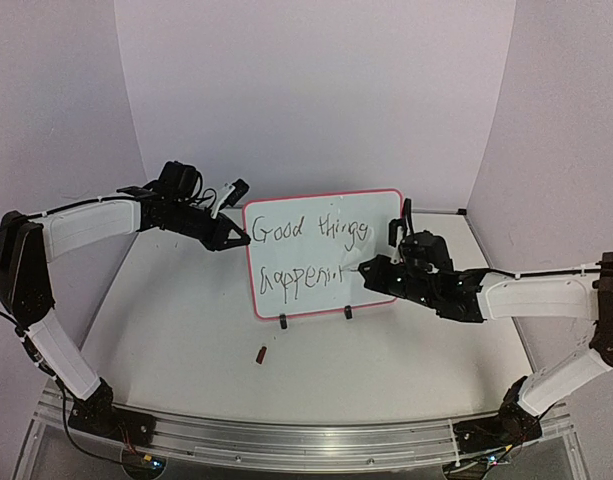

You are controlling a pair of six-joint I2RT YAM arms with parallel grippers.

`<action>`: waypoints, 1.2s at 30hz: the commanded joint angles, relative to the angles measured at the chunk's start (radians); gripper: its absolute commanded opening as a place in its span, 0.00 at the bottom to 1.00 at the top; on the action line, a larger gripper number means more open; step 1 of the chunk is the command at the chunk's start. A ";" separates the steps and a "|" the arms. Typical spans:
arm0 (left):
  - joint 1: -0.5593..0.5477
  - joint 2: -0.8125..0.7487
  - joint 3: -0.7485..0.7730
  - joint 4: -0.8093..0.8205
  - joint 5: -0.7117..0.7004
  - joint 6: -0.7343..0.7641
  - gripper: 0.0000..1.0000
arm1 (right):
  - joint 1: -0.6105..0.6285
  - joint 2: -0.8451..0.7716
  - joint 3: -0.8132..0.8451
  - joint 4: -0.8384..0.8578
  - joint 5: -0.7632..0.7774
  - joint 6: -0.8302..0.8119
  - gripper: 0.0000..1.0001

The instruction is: Write a sentence on the whiteboard

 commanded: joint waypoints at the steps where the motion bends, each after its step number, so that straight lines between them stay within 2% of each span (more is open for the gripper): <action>1: -0.030 0.039 -0.001 -0.067 -0.069 0.043 0.00 | -0.004 0.013 0.050 0.028 0.009 -0.025 0.00; 36: -0.031 0.043 0.000 -0.066 -0.070 0.044 0.00 | -0.004 0.092 0.064 0.018 0.003 -0.030 0.00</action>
